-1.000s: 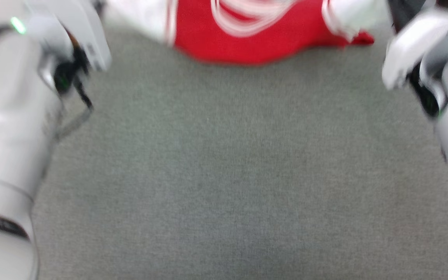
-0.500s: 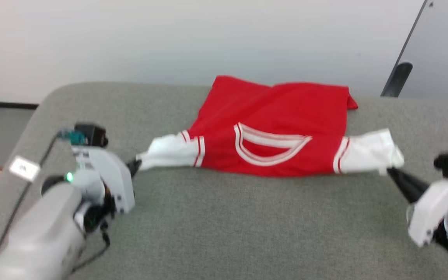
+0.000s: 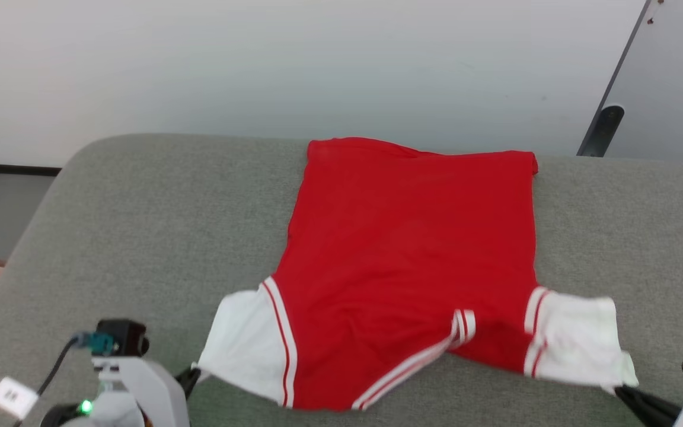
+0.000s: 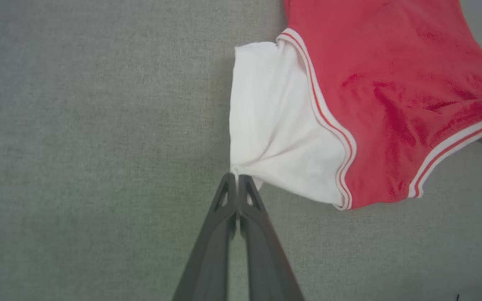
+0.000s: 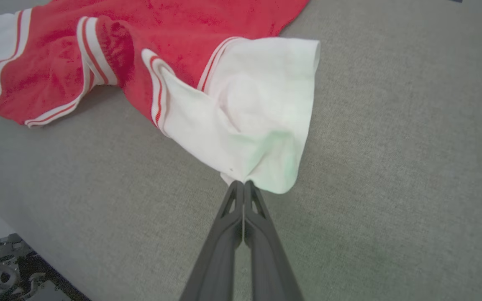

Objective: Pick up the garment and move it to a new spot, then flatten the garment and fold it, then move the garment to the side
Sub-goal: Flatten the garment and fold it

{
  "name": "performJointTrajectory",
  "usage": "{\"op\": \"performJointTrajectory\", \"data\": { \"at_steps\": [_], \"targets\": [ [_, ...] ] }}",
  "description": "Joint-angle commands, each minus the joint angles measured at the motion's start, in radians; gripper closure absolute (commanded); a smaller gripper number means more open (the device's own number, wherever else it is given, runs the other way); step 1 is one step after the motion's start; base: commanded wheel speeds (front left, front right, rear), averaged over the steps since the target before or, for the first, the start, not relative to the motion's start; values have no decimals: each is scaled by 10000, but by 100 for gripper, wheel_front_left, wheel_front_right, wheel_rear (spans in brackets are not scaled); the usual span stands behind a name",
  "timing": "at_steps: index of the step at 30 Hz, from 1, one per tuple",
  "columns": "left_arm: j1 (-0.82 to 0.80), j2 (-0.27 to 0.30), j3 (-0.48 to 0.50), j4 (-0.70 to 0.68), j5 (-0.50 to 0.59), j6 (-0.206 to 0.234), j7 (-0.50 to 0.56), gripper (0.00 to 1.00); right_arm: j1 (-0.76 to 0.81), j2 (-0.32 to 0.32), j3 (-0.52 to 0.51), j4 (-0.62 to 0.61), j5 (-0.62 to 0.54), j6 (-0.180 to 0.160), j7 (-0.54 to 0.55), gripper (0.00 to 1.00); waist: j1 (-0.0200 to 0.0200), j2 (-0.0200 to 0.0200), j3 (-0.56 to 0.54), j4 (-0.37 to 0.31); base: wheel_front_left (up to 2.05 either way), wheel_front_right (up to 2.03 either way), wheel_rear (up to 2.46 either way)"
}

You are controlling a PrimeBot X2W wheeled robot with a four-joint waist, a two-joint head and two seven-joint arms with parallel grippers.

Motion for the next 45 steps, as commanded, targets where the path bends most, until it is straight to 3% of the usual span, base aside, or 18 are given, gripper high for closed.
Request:
{"op": "performJointTrajectory", "data": {
  "at_steps": [1,10,20,21,22,23,29,36,41,45],
  "targets": [
    [355,128,141,-331,-160,268,-114,100,370,-42,-204,-177,-83,-11,195,100,-1,0,71,-53,0,0,0],
    [1915,816,419,-1851,-575,1559,-313,100,1965,388,-1385,-1079,-603,-11,1246,100,-1,0,382,-232,0,0,0],
    [2162,685,467,-2140,-679,1767,-473,100,1997,1224,-2087,-1136,-1079,-11,1973,100,-1,0,645,-306,0,0,0],
    [2122,647,459,-2146,-666,1746,-481,100,1932,1281,-2177,-1104,-1178,-11,2094,71,-1,0,672,-306,0,0,0],
    [2065,626,461,-2140,-642,1731,-503,100,1847,1307,-2188,-1133,-1285,-11,2226,7,-1,0,704,-305,0,0,0],
    [2028,603,445,-2134,-621,1704,-503,100,1744,1384,-2230,-1174,-1324,-11,2367,0,-1,0,736,-305,0,0,0],
    [1767,341,445,-2097,-460,1598,-734,100,1433,1448,-2648,-2066,-1242,-11,2806,0,-1,0,996,-271,0,0,0],
    [1453,42,448,-2040,-231,1430,-1040,100,1253,1552,-3651,-3833,-1583,-6,2214,0,-1,0,1393,-177,0,0,0],
    [1171,-132,443,-1986,-78,1390,-1182,100,-314,2107,-4534,-4402,-2632,-6,1188,0,-1,0,1820,-83,0,0,0],
    [849,-369,325,-1917,91,1272,-1204,100,-2297,2418,-4532,-3704,-3248,-6,940,0,-1,0,2155,130,0,0,0]
  ]
}}
